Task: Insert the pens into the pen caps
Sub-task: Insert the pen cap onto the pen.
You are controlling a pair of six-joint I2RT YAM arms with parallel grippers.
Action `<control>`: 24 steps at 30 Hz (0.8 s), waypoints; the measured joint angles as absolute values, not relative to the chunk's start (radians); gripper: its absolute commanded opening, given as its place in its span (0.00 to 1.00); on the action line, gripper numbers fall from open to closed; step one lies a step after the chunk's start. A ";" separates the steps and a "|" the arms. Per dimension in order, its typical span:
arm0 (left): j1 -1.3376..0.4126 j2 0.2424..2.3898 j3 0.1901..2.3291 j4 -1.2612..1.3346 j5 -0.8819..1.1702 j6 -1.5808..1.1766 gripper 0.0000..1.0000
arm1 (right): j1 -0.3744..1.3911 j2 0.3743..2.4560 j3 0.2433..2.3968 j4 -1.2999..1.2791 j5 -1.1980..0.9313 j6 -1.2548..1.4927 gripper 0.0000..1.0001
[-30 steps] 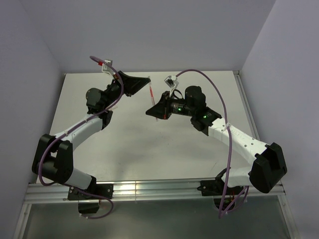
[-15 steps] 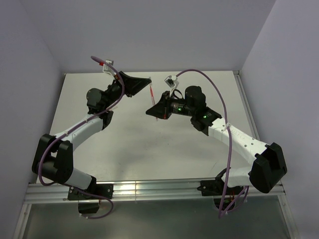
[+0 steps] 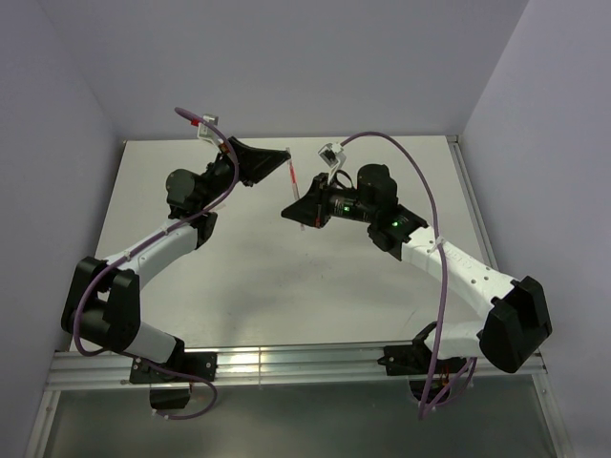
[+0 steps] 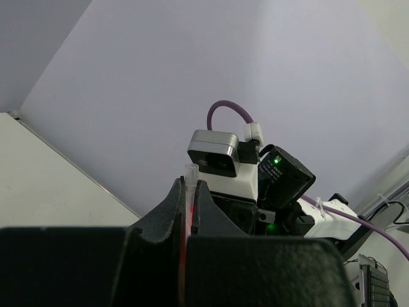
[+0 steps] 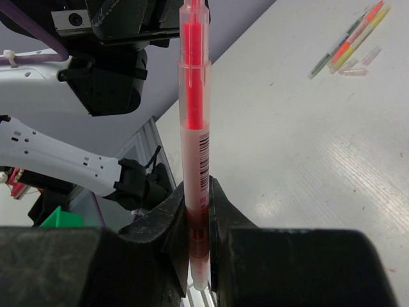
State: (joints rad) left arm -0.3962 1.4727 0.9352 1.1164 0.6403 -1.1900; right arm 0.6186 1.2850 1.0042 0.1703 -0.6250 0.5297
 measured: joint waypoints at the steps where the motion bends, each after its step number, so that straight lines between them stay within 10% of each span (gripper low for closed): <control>1: -0.396 1.473 0.935 1.116 0.641 -1.190 0.00 | 0.618 1.285 1.004 0.170 -0.625 0.530 0.00; 24: -0.464 1.424 0.902 1.092 0.583 -1.159 0.00 | 0.596 1.244 1.004 0.160 -0.633 0.526 0.00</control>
